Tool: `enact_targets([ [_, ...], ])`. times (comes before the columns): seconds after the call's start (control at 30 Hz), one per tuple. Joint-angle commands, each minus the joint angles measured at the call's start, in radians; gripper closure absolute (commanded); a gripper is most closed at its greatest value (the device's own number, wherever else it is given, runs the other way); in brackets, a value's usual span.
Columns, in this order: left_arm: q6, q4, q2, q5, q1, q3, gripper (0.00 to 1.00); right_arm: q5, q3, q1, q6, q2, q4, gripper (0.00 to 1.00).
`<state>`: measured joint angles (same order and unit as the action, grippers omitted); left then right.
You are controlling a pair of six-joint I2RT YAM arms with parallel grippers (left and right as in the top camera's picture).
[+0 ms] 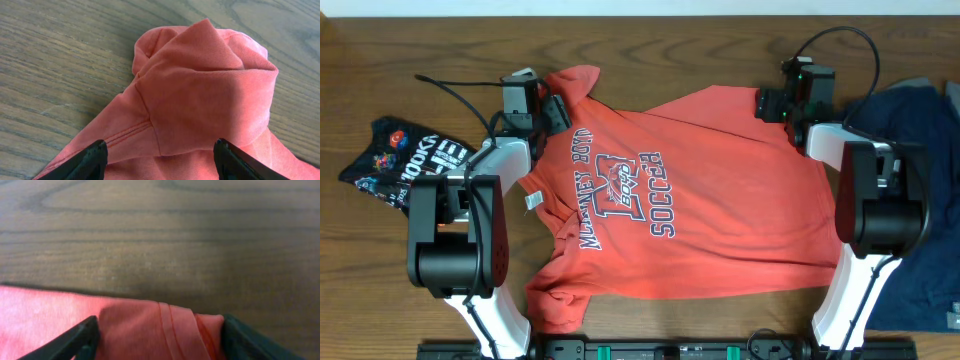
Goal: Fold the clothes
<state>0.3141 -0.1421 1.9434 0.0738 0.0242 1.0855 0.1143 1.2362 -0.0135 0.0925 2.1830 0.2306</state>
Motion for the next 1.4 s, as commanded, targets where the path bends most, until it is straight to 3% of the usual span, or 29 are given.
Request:
enact_targets([
  [0.0, 0.001, -0.006, 0.013, -0.014, -0.001, 0.021, 0.30, -0.042, 0.006, 0.018, 0.000, 0.049, -0.004, 0.55],
  [0.07, 0.001, -0.006, 0.013, -0.014, -0.001, 0.021, 0.30, -0.087, 0.006, 0.018, 0.000, 0.049, 0.003, 0.92],
  [0.1, 0.001, -0.006, 0.013, -0.014, -0.001, 0.021, 0.30, -0.117, 0.006, 0.018, 0.005, 0.049, 0.007, 0.99],
  [0.13, 0.001, -0.006, 0.013, -0.014, -0.001, 0.021, 0.30, -0.166, 0.006, 0.018, 0.015, 0.049, 0.014, 0.99],
  [0.4, 0.002, -0.124, 0.037, -0.014, 0.006, 0.021, 0.30, -0.430, 0.056, -0.020, 0.094, 0.049, 0.087, 0.99],
  [0.73, -0.015, -0.208, 0.103, 0.024, 0.056, 0.024, 0.31, -0.421, 0.163, -0.060, 0.093, 0.047, -0.029, 0.98],
  [0.97, -0.180, -0.071, 0.107, 0.024, 0.101, 0.134, 0.31, -0.395, 0.171, -0.053, 0.069, -0.021, -0.151, 0.42],
  [1.0, -0.195, -0.041, 0.107, 0.024, 0.106, 0.156, 0.31, -0.395, 0.171, -0.052, 0.070, -0.036, -0.175, 0.40],
  [1.17, -0.205, 0.009, 0.107, 0.043, 0.108, 0.209, 0.31, -0.340, 0.171, -0.038, 0.069, -0.134, -0.371, 0.54],
  [1.37, -0.206, 0.051, 0.146, 0.132, 0.128, 0.208, 0.36, -0.188, 0.170, -0.034, 0.048, -0.182, -0.621, 0.56],
])
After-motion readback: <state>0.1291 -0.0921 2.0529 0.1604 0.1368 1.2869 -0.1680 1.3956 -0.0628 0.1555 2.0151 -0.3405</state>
